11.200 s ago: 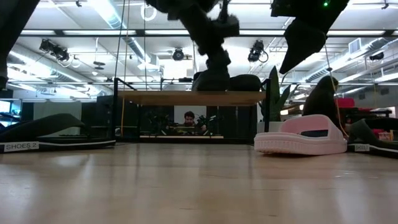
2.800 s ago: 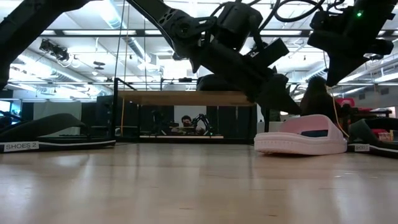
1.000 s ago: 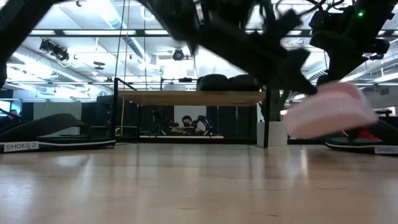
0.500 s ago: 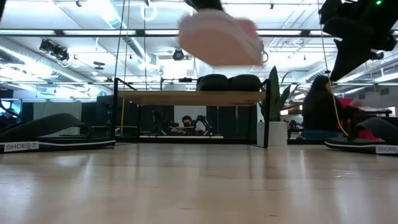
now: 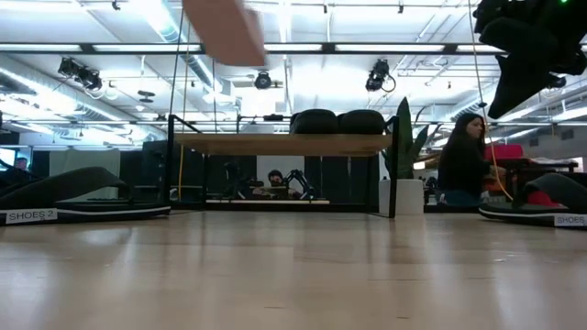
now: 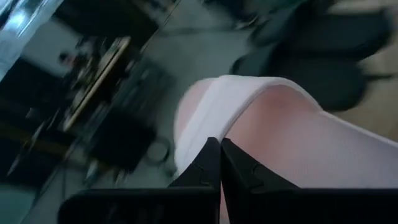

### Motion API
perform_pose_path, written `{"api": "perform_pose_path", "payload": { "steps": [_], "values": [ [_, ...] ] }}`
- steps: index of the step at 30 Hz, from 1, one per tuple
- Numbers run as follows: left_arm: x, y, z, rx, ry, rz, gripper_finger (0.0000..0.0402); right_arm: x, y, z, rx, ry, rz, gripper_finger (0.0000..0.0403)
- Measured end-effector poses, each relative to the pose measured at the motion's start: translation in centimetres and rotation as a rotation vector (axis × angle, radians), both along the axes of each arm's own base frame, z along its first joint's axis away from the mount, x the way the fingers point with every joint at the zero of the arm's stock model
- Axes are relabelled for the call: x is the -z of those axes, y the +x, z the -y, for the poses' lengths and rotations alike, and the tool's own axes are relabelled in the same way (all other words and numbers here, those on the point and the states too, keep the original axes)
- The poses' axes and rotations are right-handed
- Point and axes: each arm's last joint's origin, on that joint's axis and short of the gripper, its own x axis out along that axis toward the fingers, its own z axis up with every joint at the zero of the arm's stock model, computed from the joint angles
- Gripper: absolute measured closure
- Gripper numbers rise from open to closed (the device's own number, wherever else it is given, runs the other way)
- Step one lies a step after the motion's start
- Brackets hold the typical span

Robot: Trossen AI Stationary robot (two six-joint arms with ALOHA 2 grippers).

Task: Pick and place slides into the shelf
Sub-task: Put the top pink slide on the shelf

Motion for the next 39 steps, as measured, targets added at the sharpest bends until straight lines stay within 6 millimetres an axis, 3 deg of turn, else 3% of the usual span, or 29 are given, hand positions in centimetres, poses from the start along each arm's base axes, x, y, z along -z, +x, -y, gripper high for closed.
{"api": "perform_pose_path", "payload": {
  "steps": [4, 13, 18, 27, 39],
  "values": [
    [0.4, -0.7, -2.8, -0.129, -0.011, -0.048, 0.0399, 0.0, 0.0, 0.0, -0.001, 0.000, 0.000, 0.0396],
    [2.0, 0.8, -6.7, -0.234, 0.014, -0.199, 0.0400, 0.0, 0.0, 0.0, -0.005, -0.002, -0.001, 0.0396],
    [2.7, 1.6, -7.9, -0.259, -0.015, -0.201, 0.0400, 0.0, 0.0, 0.0, -0.014, -0.006, -0.010, 0.0396],
    [3.6, 4.8, -8.4, -0.150, -0.049, -0.172, 0.0401, -0.1, 0.0, 0.0, -0.015, -0.006, -0.010, 0.0396],
    [4.1, 4.6, -11.9, -0.211, -0.100, -0.120, 0.0401, -0.1, 0.2, -0.1, -0.039, 0.003, -0.010, 0.0396]
  ]
}}
